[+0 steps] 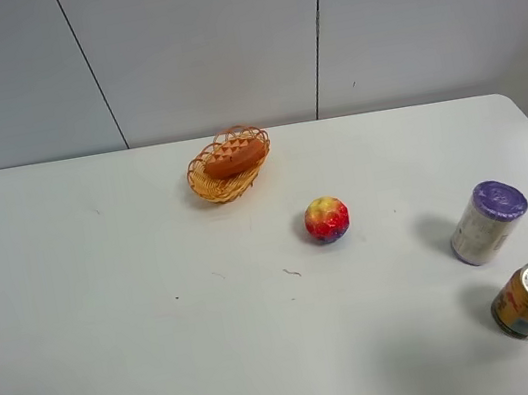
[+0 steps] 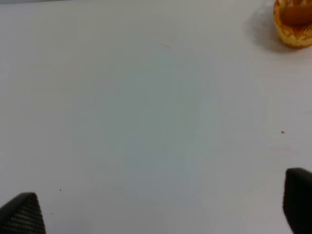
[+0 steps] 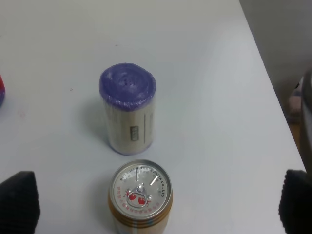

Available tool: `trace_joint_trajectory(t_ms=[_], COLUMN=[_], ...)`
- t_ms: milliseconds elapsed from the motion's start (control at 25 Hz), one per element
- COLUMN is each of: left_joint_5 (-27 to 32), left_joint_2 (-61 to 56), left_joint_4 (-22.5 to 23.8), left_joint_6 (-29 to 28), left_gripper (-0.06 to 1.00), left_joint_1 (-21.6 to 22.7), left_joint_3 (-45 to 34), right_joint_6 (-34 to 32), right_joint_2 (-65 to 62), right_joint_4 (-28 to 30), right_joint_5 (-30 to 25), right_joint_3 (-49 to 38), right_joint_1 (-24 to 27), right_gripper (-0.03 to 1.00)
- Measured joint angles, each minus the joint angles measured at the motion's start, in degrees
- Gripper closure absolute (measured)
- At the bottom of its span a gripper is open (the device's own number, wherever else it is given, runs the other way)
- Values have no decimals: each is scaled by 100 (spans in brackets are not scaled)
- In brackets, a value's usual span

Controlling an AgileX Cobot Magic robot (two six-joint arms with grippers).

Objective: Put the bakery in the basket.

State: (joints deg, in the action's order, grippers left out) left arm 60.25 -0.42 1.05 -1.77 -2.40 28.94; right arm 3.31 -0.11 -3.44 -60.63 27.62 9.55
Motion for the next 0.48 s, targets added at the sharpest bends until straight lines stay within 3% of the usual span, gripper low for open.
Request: trace_joint_trajectory(t_ms=[480], left_joint_5=[0], left_joint_2=[0], left_joint_4=[0], left_joint_6=[-5], left_gripper=[-5], left_joint_1=[0], left_joint_3=[0], right_joint_6=[-232], right_joint_2=[0], right_joint_4=[178], right_joint_5=[0], right_joint_3=[-6], right_joint_1=[0], right_gripper=[-2])
